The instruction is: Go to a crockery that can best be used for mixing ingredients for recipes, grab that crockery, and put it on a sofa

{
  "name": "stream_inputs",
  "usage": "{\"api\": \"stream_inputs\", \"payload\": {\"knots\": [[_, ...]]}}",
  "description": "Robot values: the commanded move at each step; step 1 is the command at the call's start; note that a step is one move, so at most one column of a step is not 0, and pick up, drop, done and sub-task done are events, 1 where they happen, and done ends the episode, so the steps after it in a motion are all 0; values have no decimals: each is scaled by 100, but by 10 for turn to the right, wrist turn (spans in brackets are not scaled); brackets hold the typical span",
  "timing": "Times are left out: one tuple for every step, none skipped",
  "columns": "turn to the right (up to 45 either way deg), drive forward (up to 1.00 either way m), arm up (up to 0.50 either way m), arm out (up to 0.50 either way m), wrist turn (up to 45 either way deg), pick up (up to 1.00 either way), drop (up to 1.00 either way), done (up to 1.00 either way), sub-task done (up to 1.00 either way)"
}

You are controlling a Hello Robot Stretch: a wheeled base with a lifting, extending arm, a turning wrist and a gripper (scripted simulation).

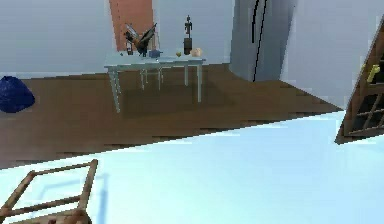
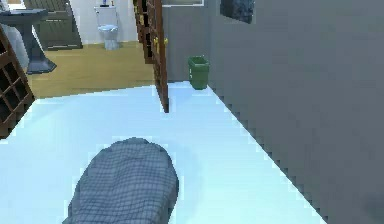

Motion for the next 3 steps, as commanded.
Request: {"api": "stream_inputs", "payload": {"knots": [[0,20,0,0,0,0,0,0,0],[-150,0,0,0,0,0,0,0,0],[0,90,0,0,0,0,0,0,0]]}}
